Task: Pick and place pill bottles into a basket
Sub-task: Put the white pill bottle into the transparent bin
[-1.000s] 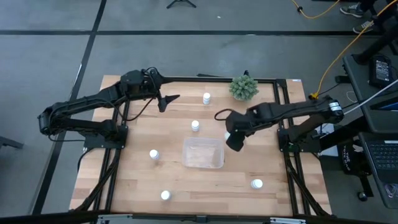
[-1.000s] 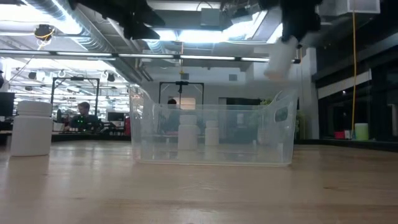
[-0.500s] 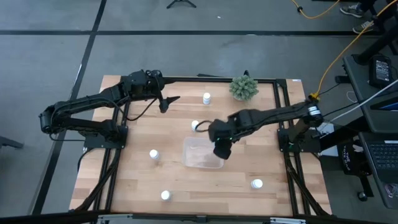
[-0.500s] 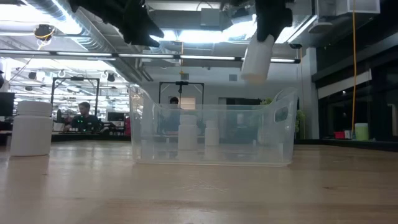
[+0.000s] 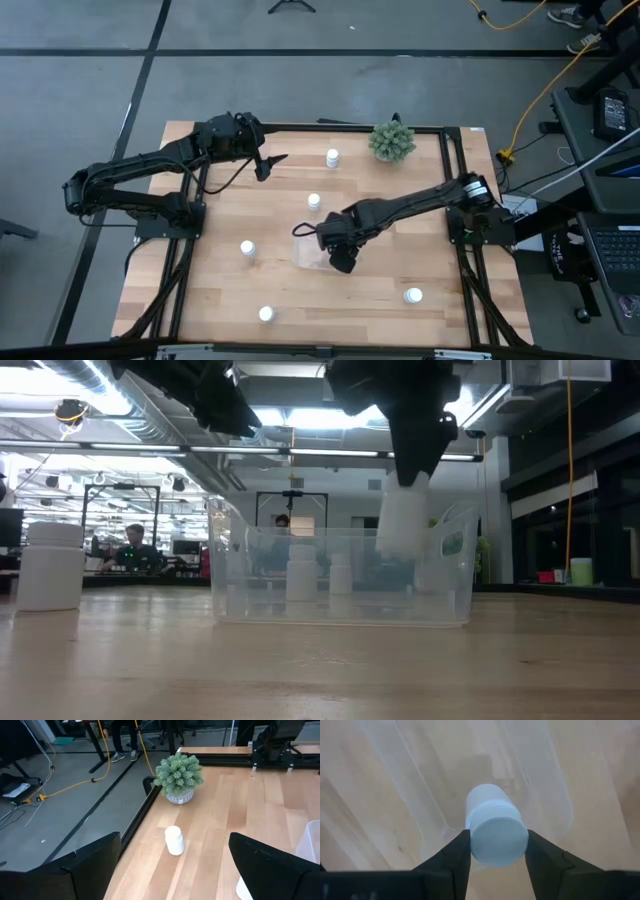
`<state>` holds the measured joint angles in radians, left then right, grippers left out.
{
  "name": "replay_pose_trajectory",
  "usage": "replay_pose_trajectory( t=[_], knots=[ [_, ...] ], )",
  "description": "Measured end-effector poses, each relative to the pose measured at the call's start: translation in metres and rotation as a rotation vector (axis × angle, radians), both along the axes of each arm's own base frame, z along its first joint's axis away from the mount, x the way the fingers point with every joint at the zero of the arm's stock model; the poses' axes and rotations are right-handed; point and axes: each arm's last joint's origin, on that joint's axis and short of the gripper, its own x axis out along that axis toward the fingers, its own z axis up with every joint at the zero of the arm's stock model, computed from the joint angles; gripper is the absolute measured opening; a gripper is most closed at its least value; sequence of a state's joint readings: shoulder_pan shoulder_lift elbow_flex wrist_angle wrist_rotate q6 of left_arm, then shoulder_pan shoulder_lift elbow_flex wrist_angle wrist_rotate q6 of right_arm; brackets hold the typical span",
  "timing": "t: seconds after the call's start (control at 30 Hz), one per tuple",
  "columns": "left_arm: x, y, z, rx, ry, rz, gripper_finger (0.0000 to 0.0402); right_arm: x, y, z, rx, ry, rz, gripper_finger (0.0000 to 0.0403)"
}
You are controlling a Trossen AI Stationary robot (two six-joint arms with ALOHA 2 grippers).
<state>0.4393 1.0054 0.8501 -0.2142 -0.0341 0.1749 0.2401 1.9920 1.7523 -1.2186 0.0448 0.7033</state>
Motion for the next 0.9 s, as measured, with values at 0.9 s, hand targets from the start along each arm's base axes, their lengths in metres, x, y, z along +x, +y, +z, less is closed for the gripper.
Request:
replay_pose_trajectory(
  t=[0.9],
  knots=[
    [-0.002,-0.003,0.002,-0.013,-0.012,-0.055,0.0369,0.014,-0.003,-0.042,-0.036,0.090,0.012,0.0152]
  ],
)
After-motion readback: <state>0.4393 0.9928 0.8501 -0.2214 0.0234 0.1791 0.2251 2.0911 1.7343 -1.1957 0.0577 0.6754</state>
